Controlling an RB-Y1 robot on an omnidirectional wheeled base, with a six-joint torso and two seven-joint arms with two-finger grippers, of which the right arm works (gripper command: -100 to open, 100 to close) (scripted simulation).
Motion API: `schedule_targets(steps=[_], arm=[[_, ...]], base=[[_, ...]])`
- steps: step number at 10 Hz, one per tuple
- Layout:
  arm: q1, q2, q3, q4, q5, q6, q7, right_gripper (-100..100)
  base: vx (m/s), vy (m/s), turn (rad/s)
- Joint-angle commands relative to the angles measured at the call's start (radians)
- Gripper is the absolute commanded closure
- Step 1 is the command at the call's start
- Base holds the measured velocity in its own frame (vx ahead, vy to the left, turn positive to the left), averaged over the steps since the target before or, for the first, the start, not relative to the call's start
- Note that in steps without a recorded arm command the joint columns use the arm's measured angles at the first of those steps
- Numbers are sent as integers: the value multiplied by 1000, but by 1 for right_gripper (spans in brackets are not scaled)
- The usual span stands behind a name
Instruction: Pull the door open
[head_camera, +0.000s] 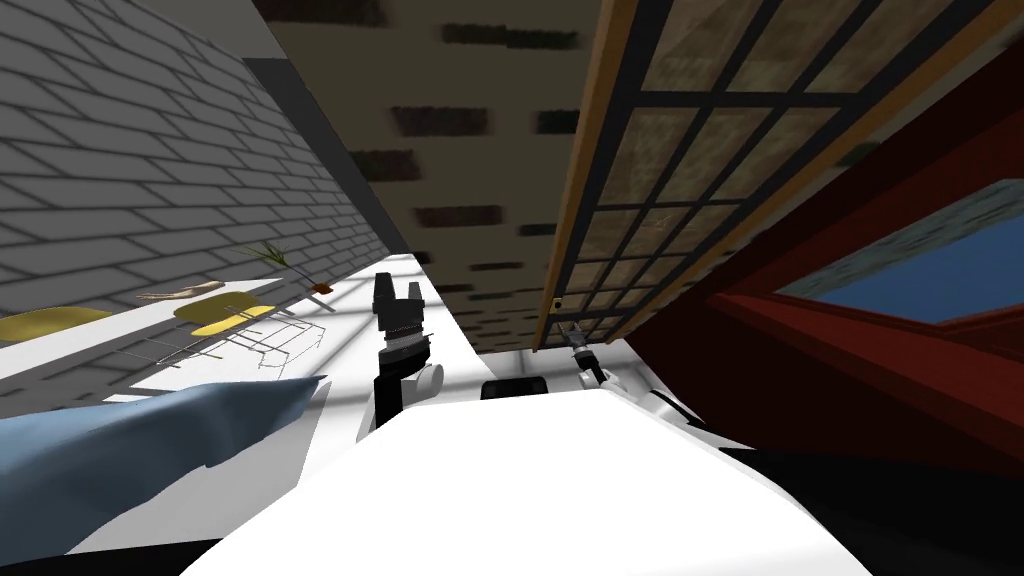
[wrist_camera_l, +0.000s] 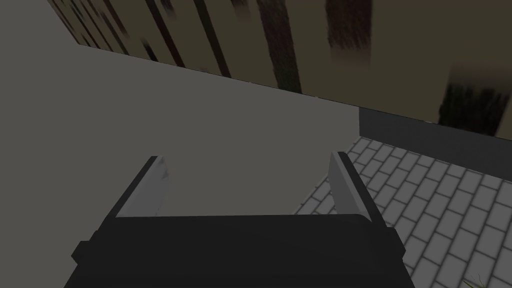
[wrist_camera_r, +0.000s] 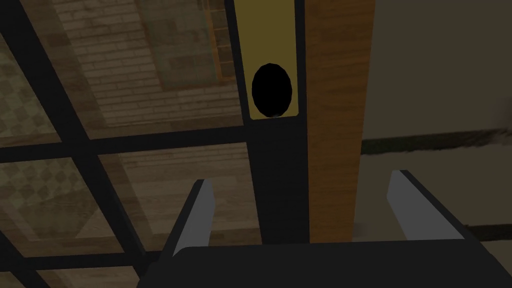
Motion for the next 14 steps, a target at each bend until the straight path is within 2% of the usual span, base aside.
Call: schedule_targets(steps=[1,2,4,5,8,9,10,14], arm=[[-4,3,-13,11,-16,1,10,-100],[-4,3,-13,11,-16,1,10,-100],[-13,11,-47,39,-58,2,35,-100],[-13,11,-47,39,-58,2,35,-100],[-23,21,-86,71,-105,4,63,-100],[-9,23,-73,59,-93,0,55,-100],[-9,23,-73,59,-93,0,55,100],[-9,23,-73,59,-93,0,55,100]], base=[[82,-40,214],[91,-49,105],[160,-56,313],[150,-64,107],[129,-82,243],[23,-30,29],[-21,15,-23],[-3,0,-11]])
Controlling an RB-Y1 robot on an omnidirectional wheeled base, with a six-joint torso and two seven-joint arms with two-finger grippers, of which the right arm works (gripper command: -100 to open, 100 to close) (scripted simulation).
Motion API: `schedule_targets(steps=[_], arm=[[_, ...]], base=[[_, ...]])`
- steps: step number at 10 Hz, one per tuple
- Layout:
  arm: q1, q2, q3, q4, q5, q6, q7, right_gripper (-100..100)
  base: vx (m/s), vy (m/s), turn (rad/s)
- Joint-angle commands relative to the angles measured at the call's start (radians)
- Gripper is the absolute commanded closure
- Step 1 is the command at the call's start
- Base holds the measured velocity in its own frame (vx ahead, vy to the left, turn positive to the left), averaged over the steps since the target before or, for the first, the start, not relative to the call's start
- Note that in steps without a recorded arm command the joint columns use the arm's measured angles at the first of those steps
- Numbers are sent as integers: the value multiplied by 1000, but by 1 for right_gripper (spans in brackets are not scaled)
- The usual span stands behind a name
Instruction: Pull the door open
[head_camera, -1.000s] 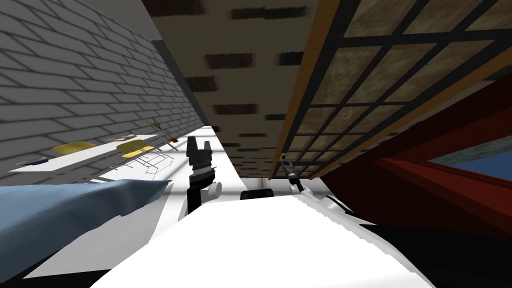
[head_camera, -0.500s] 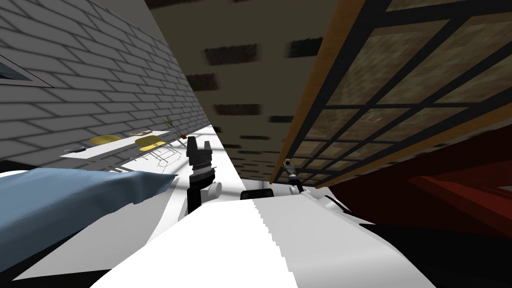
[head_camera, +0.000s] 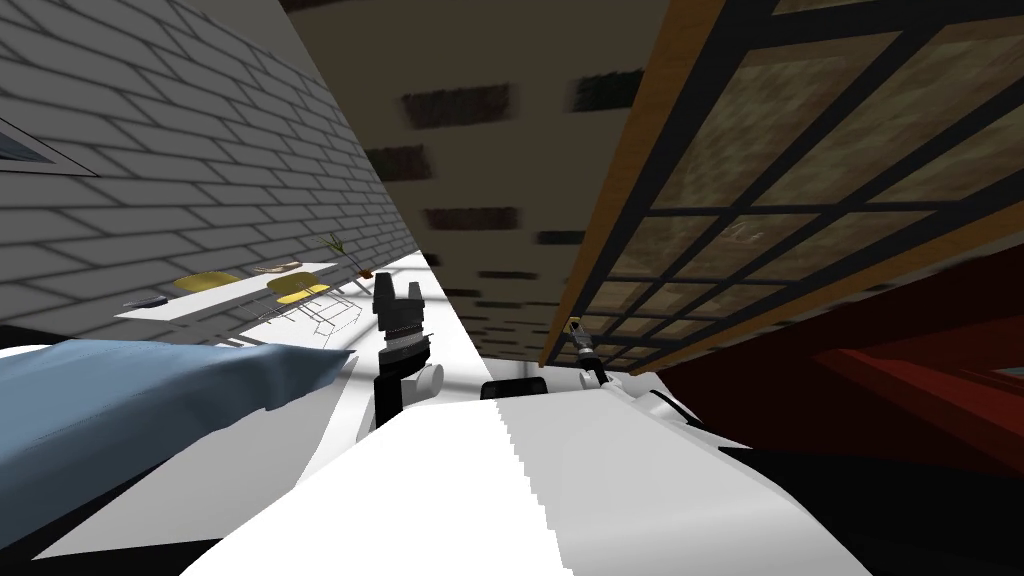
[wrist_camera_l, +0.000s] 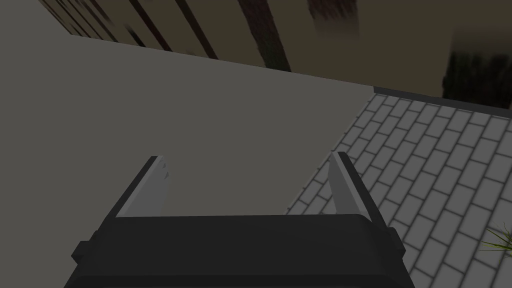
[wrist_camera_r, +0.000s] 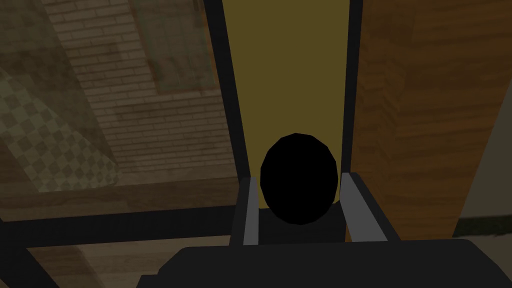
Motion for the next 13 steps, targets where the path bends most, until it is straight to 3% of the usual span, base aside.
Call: schedule_targets(steps=[1,5,13], arm=[[-1,3,2,-1,1,1,0,100],[1,1,-6,-3,-1,2,-71,100],[6,6,-24,-11,-3,9,-275,100]], base=[[0,0,0],[-14,-8,20],[-23,-14,40]])
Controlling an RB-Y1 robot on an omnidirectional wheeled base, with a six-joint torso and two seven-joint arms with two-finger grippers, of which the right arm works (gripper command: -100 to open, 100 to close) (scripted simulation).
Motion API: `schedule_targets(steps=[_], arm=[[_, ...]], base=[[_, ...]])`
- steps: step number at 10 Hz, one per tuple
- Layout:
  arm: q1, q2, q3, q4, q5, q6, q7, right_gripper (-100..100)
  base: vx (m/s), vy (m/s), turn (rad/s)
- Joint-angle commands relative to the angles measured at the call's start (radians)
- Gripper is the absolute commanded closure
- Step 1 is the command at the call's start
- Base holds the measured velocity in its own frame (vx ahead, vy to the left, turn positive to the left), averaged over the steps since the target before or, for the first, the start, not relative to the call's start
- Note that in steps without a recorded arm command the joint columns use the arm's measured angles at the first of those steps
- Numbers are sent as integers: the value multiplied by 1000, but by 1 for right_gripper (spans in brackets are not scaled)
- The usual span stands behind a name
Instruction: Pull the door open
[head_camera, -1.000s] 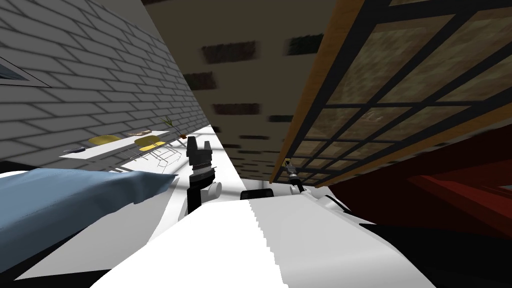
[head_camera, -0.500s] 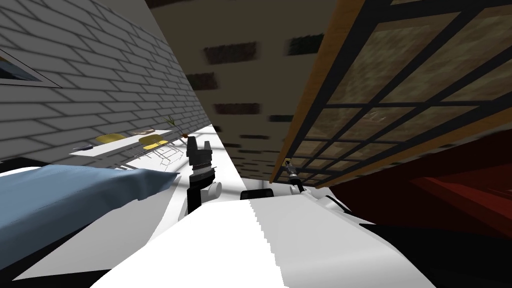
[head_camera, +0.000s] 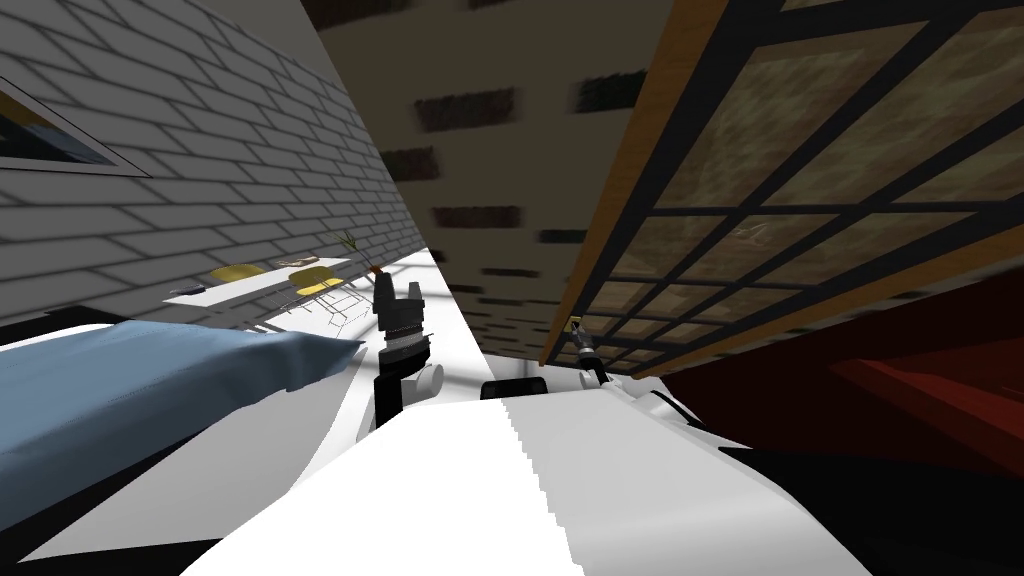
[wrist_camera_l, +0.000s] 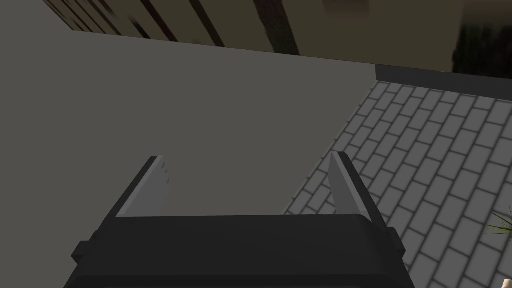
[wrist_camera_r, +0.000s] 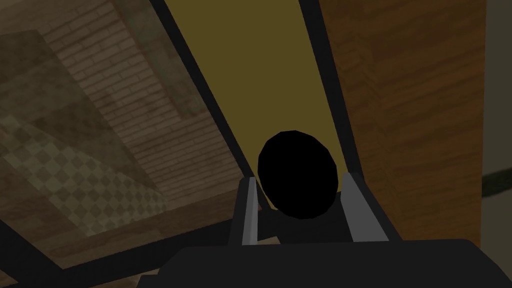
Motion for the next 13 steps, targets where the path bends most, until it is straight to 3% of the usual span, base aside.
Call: schedule_targets(steps=[1,8,13], arm=[[6,4,-3,-8,-1,6,-47,100],[9,7,-18,-15,-2,11,-197,100],[13,11,-35,-23,-4,18,-341,100]], base=[[-18,-6,20],[-24,-11,37],[-34,-13,53]])
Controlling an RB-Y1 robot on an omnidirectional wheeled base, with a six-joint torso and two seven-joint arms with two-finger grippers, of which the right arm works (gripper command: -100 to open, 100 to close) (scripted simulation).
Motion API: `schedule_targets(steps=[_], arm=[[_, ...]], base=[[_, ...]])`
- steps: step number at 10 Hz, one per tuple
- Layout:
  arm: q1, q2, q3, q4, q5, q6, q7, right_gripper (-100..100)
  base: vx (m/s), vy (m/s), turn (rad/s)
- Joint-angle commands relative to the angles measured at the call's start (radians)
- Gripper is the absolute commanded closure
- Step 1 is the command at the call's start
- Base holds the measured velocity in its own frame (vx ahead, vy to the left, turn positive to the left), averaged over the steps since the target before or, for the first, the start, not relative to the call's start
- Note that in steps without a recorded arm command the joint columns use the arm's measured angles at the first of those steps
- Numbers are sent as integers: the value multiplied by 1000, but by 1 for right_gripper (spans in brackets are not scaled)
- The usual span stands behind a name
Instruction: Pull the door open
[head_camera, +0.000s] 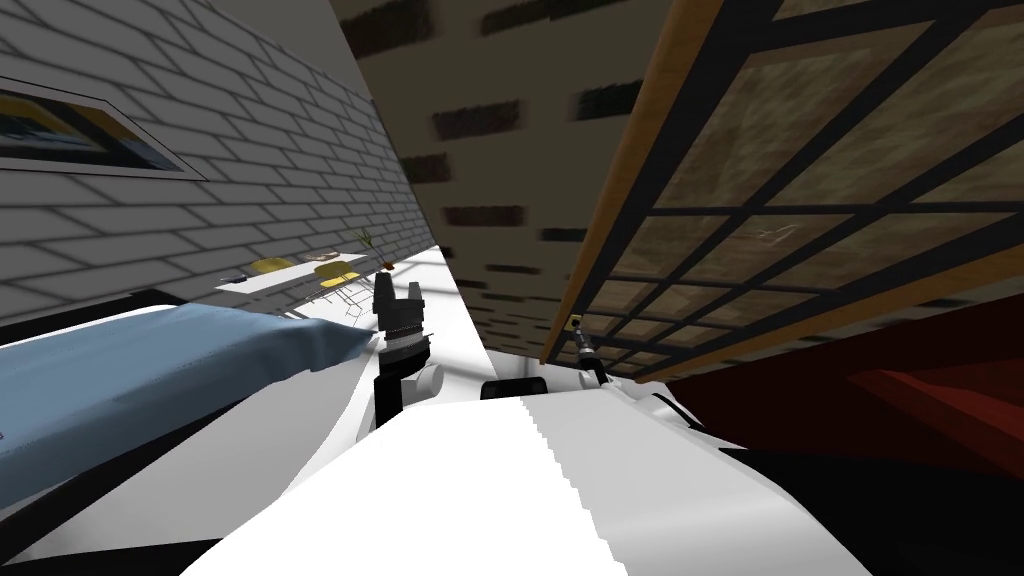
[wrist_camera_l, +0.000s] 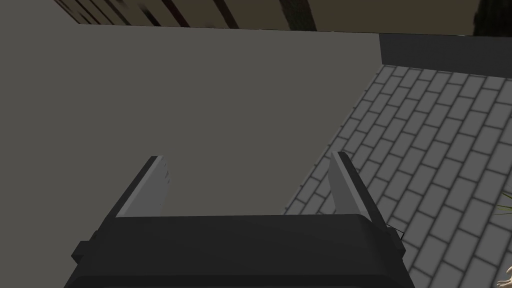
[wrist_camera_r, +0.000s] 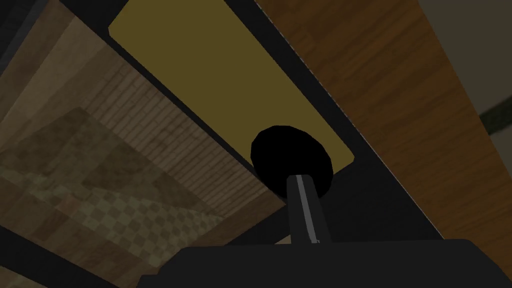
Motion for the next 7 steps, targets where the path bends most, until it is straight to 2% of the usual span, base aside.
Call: schedule_targets(steps=[1,2,4,5,6,7], arm=[[14,-17,10,9,-4,-20,42,-100],[14,-17,10,9,-4,-20,42,-100],[37,-44,27,22,-9,-52,112,-100],[37,-44,27,22,-9,-52,120,-100],[46,-54,34,28,-11,-64,154,-100],[46,-54,34,28,-11,-64,154,-100]], base=[[-26,49,-2],[-14,70,-51],[-1,91,-45],[2,79,-18],[-17,56,-21],[-16,36,-13]])
